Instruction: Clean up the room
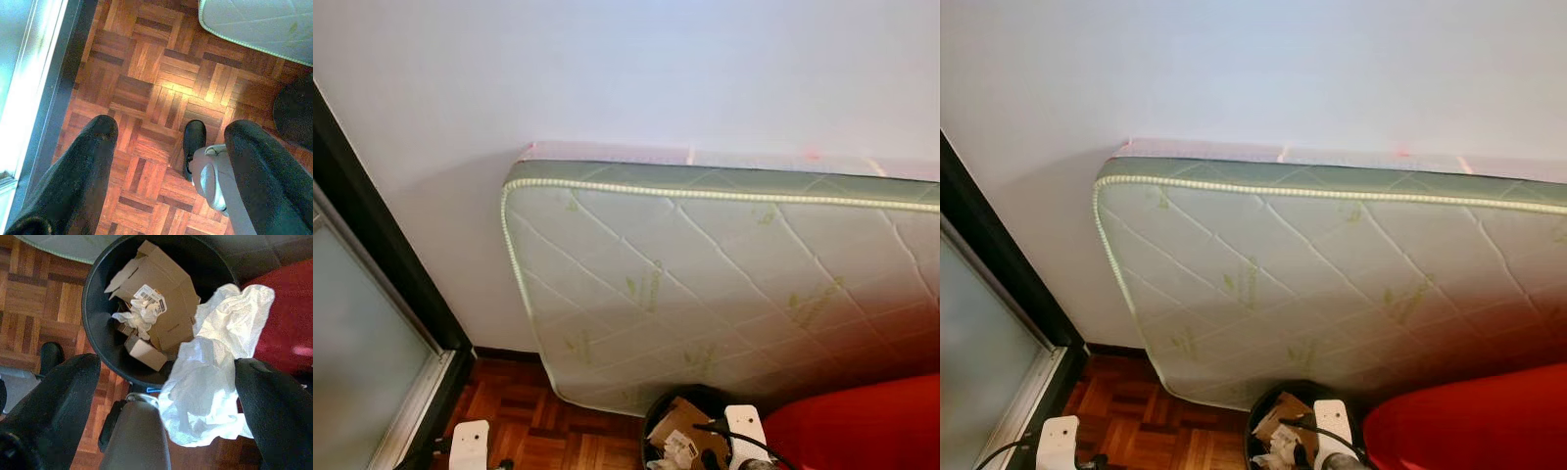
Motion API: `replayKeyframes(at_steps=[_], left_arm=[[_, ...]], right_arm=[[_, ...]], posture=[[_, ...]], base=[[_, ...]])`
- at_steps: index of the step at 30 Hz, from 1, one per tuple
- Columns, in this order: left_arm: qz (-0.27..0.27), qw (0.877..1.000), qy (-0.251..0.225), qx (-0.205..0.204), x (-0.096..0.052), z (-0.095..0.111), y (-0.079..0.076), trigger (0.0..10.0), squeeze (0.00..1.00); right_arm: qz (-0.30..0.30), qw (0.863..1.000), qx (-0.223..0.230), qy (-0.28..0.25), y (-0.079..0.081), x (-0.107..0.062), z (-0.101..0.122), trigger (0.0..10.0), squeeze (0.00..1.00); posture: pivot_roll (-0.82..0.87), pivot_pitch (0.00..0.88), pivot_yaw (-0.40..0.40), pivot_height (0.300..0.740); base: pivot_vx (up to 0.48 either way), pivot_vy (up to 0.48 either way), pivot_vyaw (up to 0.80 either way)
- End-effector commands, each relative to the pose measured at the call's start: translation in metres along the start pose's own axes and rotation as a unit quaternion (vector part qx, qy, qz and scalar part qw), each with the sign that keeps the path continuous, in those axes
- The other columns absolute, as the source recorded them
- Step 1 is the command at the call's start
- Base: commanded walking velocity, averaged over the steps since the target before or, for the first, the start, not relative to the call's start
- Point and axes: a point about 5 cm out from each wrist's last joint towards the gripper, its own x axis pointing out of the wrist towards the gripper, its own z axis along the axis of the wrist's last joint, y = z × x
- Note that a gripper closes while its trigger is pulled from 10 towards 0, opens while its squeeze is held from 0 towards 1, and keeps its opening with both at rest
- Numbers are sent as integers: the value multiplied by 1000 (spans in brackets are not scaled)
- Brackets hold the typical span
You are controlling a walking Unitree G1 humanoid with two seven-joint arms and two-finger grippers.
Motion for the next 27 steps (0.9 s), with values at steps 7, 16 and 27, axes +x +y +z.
replayKeyframes(at_steps=[7, 16, 27], left_arm=[[0, 1000, 18, 8, -1, -7, 2, 10000, 0], [-1, 1000, 18, 13, -1, -7, 2, 10000, 0], [-2, 1000, 10, 18, 0, -4, 0, 10000, 0]], right_arm=[[43, 997, -54, 22, 11, 0, -8, 10000, 0], [73, 994, -79, 16, 20, 0, -5, 10000, 0], [-20, 994, -39, -98, -11, -3, 29, 10000, 0]], posture=[[107, 1, -20, 740], [106, 4, -20, 740], [107, 3, -20, 740]], base=[[0, 0, 0], [0, 0, 0], [0, 0, 0]])
